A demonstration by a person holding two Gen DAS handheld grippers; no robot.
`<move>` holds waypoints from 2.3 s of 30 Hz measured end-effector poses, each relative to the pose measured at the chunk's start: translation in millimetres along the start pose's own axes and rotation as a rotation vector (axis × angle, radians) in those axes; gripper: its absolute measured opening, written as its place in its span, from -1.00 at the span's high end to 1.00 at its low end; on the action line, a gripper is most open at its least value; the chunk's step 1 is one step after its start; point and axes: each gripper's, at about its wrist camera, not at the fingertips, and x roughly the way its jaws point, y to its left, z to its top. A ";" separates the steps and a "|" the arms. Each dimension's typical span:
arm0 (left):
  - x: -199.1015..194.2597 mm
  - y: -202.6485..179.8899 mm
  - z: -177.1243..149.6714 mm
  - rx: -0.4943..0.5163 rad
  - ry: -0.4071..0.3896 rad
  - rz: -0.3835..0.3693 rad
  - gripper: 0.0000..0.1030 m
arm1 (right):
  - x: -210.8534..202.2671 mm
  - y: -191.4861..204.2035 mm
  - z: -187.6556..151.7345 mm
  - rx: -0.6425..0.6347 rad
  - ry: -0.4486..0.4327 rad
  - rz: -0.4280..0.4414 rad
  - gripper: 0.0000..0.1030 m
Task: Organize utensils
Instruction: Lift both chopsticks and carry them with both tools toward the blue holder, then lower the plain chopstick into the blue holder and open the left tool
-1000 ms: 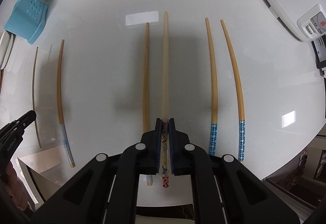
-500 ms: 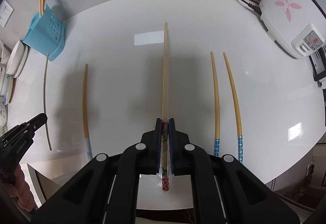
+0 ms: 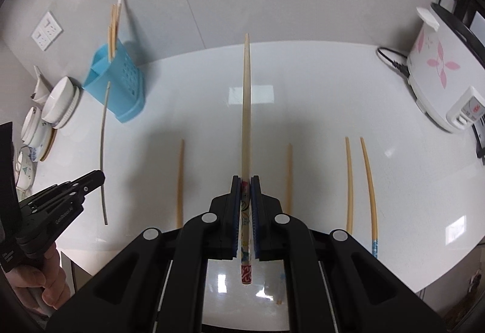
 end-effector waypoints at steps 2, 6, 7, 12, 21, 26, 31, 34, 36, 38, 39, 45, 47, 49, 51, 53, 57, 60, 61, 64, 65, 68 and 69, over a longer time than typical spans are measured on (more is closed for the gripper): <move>-5.8 2.5 4.8 -0.002 -0.024 -0.001 0.93 | -5.8 8.8 6.6 -0.016 -0.028 0.019 0.89; -20.1 9.2 15.5 -0.006 -0.094 0.000 0.93 | -15.0 27.0 16.5 -0.055 -0.082 0.045 0.89; -22.9 11.1 18.0 -0.008 -0.109 -0.001 0.93 | -16.9 32.0 18.9 -0.065 -0.095 0.050 0.89; -35.7 23.3 32.9 -0.020 -0.192 -0.008 0.93 | -23.7 58.2 31.1 -0.117 -0.154 0.074 0.89; -46.4 46.1 59.9 -0.030 -0.303 0.005 0.93 | -22.1 100.9 54.7 -0.174 -0.234 0.139 0.89; -47.1 56.4 74.2 -0.028 -0.347 0.007 0.93 | -16.8 120.7 71.0 -0.186 -0.268 0.177 0.89; -45.2 66.4 87.7 -0.014 -0.408 0.006 0.93 | -9.1 135.7 86.0 -0.186 -0.288 0.200 0.89; -41.3 72.8 98.5 -0.012 -0.448 -0.002 0.93 | -3.1 143.2 94.9 -0.184 -0.293 0.211 0.89; -37.7 74.5 105.4 -0.001 -0.482 -0.001 0.93 | 1.3 147.4 100.8 -0.184 -0.297 0.217 0.89; -33.9 76.2 112.3 0.010 -0.516 -0.007 0.93 | 6.8 150.5 105.9 -0.185 -0.297 0.220 0.89; -32.7 76.7 114.1 0.014 -0.534 -0.009 0.93 | 9.0 150.9 107.7 -0.183 -0.295 0.221 0.89; -17.2 81.1 133.0 0.050 -0.617 -0.019 0.93 | 24.5 158.7 118.2 -0.182 -0.276 0.230 0.89; -10.4 81.9 138.8 0.061 -0.626 -0.026 0.93 | 28.0 160.7 120.6 -0.185 -0.273 0.232 0.89; -4.5 79.1 141.4 0.080 -0.633 -0.019 0.93 | 32.3 162.6 123.9 -0.187 -0.269 0.232 0.89; 2.6 78.0 144.6 0.088 -0.630 -0.013 0.93 | 35.9 162.6 125.9 -0.186 -0.263 0.233 0.89; 10.6 78.1 147.7 0.090 -0.619 -0.013 0.93 | 39.6 163.9 127.9 -0.185 -0.260 0.232 0.89; 23.0 77.6 149.1 0.096 -0.598 -0.005 0.93 | 46.9 163.9 132.5 -0.178 -0.250 0.230 0.89; 30.1 77.7 150.0 0.097 -0.580 -0.004 0.93 | 51.2 165.1 134.8 -0.177 -0.245 0.230 0.89; 31.2 78.2 149.9 0.096 -0.576 -0.007 0.93 | 52.0 165.5 135.0 -0.178 -0.244 0.230 0.89; 37.0 79.6 150.7 0.095 -0.561 -0.015 0.93 | 53.3 165.3 134.6 -0.180 -0.241 0.232 0.89; 38.0 79.7 150.4 0.096 -0.556 -0.015 0.92 | 53.3 165.3 134.7 -0.182 -0.241 0.232 0.89; 37.3 81.4 149.6 0.092 -0.542 -0.016 0.88 | 53.8 167.5 135.0 -0.190 -0.241 0.235 0.89; 36.9 82.6 149.1 0.091 -0.536 -0.014 0.80 | 53.6 166.6 134.6 -0.192 -0.242 0.236 0.89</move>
